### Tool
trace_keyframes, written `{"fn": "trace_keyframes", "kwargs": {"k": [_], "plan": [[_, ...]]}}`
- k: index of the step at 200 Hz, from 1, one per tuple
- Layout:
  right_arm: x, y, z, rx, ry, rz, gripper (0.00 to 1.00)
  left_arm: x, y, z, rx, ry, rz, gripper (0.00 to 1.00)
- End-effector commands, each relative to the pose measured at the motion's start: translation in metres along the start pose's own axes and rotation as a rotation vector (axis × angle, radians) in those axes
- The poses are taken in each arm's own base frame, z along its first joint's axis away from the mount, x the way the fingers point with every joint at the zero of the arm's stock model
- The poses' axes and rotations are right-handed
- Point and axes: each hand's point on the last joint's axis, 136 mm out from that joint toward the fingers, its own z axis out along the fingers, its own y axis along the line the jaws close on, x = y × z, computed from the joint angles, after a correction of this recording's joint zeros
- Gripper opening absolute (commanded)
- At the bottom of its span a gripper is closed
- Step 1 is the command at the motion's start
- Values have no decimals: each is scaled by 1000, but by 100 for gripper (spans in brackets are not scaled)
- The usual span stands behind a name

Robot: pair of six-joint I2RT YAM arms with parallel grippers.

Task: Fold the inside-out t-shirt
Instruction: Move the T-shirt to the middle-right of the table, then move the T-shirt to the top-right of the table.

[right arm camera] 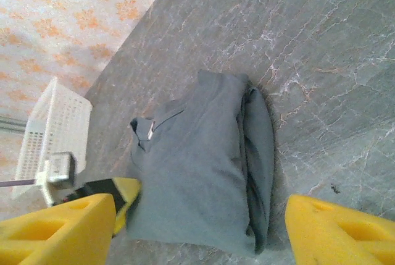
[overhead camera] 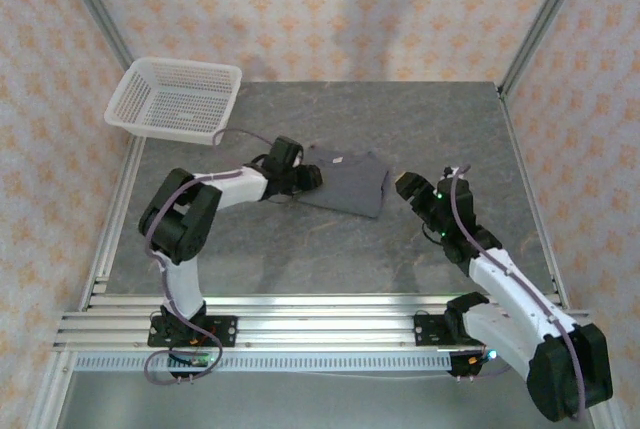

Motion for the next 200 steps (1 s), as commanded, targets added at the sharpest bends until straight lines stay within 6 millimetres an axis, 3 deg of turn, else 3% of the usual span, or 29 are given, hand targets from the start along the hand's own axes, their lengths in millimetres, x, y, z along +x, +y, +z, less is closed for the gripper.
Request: {"fn": "trace_keyframes", "kwargs": {"k": [1,58,74,88,112,137,150,170,200], "plan": [[6,-14,-6,51,11,43,72,5,-59,12,112,-30,25,47],[-2,-77,-37,339,-133,183,73,45,-163,82,244,-24,59,47],[-2,-81,-44,354,-140,214,73,49,-189,88,270,-36,82,47],[2,-83,-48,355,-141,275,74,43,-204,80,289,-55,90,48],[12,-96,-45,372,-114,437,75,15,-209,34,264,-149,155,50],[17,-94,-23,290,-53,581,74,-14,-200,-34,271,-249,200,51],[18,-90,-9,254,-14,621,73,-23,-196,-82,284,-304,243,51],[16,-81,12,215,38,632,70,-17,-191,-142,310,-354,380,50],[13,-82,42,192,60,648,65,27,-194,-214,421,-335,614,51]]}}
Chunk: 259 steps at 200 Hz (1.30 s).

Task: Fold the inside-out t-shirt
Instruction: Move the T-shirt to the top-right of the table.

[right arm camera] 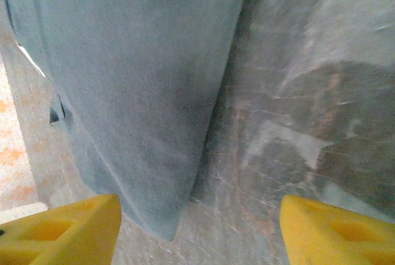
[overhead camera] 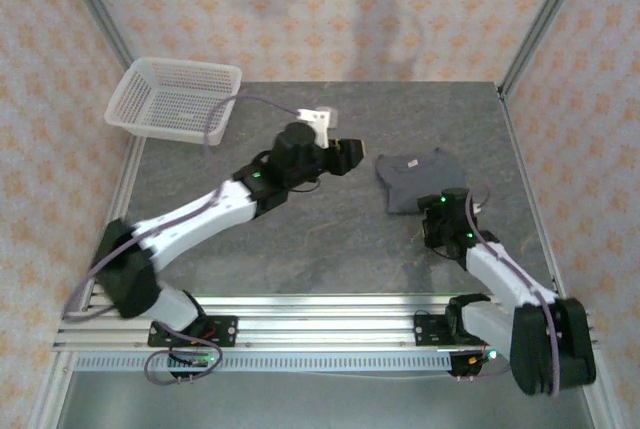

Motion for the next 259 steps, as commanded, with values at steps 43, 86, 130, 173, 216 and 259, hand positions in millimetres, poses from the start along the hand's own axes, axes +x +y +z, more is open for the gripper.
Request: {"fn": "trace_keyframes", "kwargs": {"k": [43,86,130,173,216,259], "plan": [[-6,64,41,-175,66,36,52,51,-17,-120,105,92,325,89],[-26,76,55,-179,21,59,46,58,16,-159,-20,60,332,93],[-65,85,75,-177,-36,100,44,64,22,-160,-26,53,305,94],[-116,96,113,-172,-79,151,41,68,29,-160,-54,62,287,94],[-153,118,157,-164,-70,152,39,71,48,-169,-130,46,259,94],[-204,153,182,-169,-140,152,38,69,64,-179,-215,19,259,94]]}}
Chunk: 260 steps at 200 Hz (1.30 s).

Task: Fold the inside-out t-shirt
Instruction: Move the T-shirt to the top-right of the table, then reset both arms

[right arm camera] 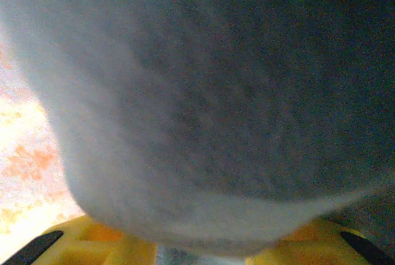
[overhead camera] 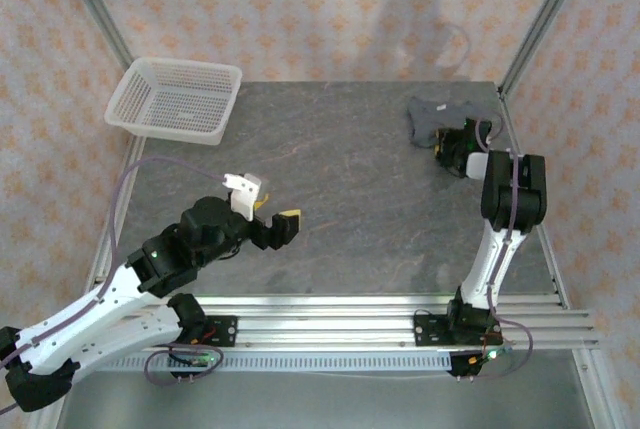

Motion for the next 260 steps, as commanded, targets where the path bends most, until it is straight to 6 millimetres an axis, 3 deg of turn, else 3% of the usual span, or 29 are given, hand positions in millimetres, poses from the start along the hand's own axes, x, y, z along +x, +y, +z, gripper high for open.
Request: {"fn": "trace_keyframes", "kwargs": {"k": [1,47,83,112,137,161,182,195,204,232,260], "plan": [[-34,-3,23,40,-84,-20,38,4,20,-5,-100,-6,-6,94],[-65,37,45,64,-121,-112,39,6,40,-5,-205,-38,-5,95],[-68,60,46,57,-91,-157,47,5,52,-3,-272,-70,15,99],[-49,73,9,4,-53,-206,56,8,62,0,-327,-67,91,100],[-24,83,-52,-43,-46,-311,60,4,94,-11,-515,-125,139,100],[-3,73,-122,-55,-99,-471,63,5,132,-25,-709,-184,182,100],[5,45,-181,-1,-223,-632,68,16,170,-36,-832,-229,143,100],[5,21,-213,64,-339,-748,90,26,196,-45,-922,-240,92,100],[7,7,-230,101,-409,-839,100,31,212,-51,-976,-255,52,100],[-5,-47,-241,268,-522,-988,99,43,245,-52,-1072,-270,38,100],[-9,-60,-217,243,-563,-1056,99,59,282,-43,-1162,-181,35,100]]}}
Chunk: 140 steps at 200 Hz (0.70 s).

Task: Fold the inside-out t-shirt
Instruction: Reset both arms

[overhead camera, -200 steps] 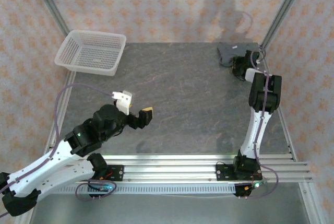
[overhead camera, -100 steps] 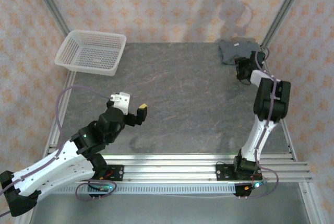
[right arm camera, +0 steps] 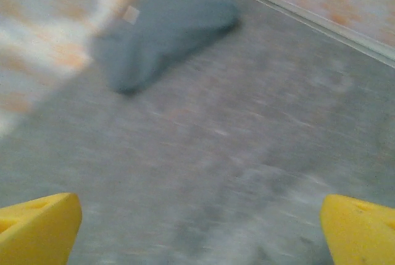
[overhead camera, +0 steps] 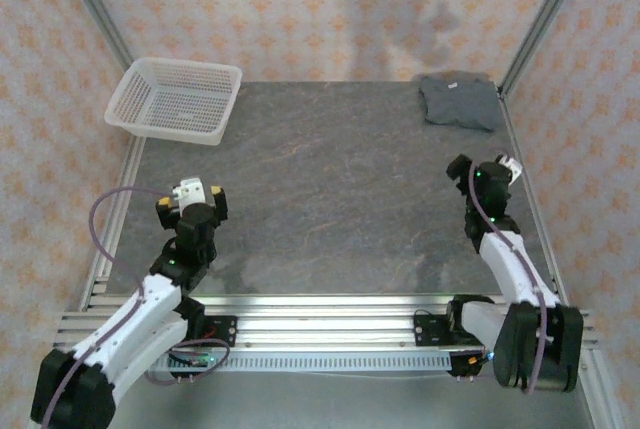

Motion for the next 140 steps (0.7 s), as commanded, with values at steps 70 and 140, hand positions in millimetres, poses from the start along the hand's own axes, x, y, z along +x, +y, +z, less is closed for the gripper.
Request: {"fn": "trace_keyframes", "kwargs": {"k": [70,140], "plan": [[32,31,54,-63,-166,-350,99,8,-50,102,261,69,-114,99],[30,32,57,-40,-168,-358,99,15,-67,105,268,74,-32,100]]}}
